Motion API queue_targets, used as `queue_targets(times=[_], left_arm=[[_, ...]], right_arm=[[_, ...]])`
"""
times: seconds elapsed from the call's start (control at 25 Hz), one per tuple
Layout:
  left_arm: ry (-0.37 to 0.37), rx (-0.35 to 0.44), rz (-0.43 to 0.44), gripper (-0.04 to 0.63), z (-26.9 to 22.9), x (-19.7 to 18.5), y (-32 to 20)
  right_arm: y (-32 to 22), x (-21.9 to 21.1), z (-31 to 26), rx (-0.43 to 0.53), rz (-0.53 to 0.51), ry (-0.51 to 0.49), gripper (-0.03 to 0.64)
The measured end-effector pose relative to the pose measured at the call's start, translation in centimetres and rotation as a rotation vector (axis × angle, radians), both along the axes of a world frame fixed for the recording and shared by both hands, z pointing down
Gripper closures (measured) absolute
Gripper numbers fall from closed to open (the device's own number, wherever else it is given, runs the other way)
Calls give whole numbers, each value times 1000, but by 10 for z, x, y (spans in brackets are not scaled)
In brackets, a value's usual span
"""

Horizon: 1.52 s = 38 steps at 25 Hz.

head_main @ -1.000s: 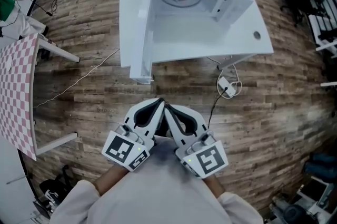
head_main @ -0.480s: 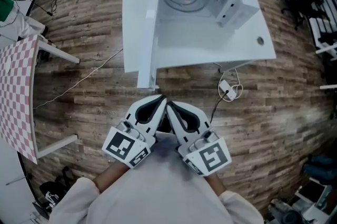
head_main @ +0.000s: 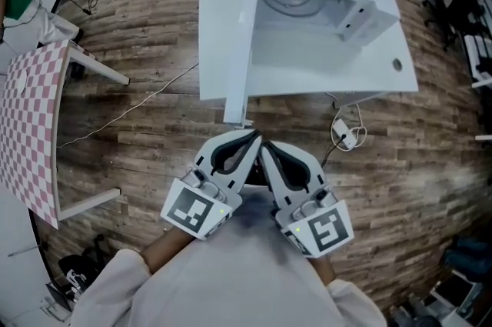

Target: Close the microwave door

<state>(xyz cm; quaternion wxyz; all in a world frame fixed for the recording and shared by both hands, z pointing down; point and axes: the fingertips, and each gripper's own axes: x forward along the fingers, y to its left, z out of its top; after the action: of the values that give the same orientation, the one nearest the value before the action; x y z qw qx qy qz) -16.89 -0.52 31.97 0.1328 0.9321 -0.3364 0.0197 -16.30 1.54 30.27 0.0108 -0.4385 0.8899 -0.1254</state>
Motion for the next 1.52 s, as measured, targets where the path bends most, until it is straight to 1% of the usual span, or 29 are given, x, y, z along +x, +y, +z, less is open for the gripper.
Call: queue_targets(times=[0.08,0.32,0.48,0.72,0.92,1.2,1.32,1.52], left_arm=[[-26,16,-5,575,1,-2,1],[-47,11,-68,575,6,-18,-6],[-31,-21,-118,575,12,-25,-16],[-37,11,-143,575,12,-42,-24],[-50,2,-179,575,19,-58,-30],[-40,-18,-234,575,29,-81,-35],[-49,-31,-246,575,36,-88,-35],[-67,-52,-238,575,50,-87,-35]], right_arm=[[0,0,-1,0,4,-15,594],[-3,0,-2,-1,-15,-11,594],[-6,3,0,-9,-34,0,594],[-5,0,6,-32,-36,2,594],[-3,-2,9,-41,-32,8,594],[-1,-3,10,-46,-22,15,594],[1,-5,11,-53,-23,14,594],[2,-6,12,-57,-20,11,594]])
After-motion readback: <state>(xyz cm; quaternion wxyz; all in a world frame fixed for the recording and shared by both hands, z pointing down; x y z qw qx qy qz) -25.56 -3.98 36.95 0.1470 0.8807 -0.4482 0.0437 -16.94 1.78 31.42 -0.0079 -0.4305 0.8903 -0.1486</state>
